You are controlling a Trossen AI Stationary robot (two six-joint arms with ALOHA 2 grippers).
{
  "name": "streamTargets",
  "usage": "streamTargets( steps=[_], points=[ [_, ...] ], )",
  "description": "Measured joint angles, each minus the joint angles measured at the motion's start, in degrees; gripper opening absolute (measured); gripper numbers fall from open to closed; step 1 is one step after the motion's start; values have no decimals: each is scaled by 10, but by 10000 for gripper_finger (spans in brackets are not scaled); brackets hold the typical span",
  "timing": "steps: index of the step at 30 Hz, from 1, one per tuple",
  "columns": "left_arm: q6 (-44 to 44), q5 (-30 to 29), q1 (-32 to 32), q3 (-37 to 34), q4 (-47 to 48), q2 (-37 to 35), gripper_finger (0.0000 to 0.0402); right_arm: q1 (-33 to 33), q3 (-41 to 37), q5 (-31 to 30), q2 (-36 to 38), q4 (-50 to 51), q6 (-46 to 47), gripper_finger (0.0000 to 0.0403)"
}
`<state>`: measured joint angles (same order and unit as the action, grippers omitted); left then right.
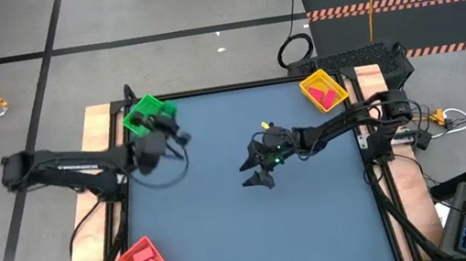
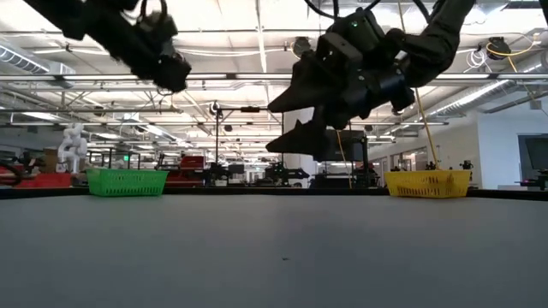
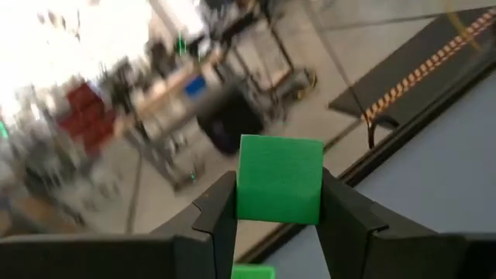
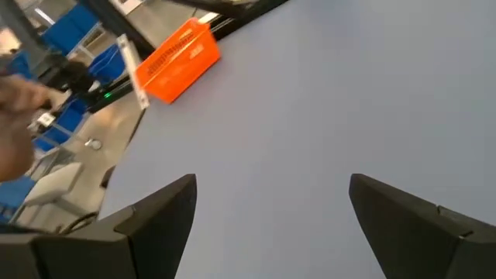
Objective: Sort & place blocks by color
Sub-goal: Put the green block into the green bin
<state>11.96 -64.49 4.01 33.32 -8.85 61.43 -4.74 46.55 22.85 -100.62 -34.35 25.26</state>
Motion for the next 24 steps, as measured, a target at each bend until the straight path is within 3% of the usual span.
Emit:
streamTargets(
  steps=[5,10,15,21,24],
  points=[
    [-148,165,174,0,159,-49,137,12,-11,17,18,-1,0,329],
    [-216,321,308,0,258,-48,137,18,-19,28,43,-1,-4,329],
    [-220,345,360,0,283,-36,137,19,-20,28,63,4,-10,329],
    [-216,399,375,0,310,-29,138,19,-20,29,75,9,-17,329],
    [-226,401,374,0,318,-29,214,19,-20,29,75,10,-19,329]
  ],
)
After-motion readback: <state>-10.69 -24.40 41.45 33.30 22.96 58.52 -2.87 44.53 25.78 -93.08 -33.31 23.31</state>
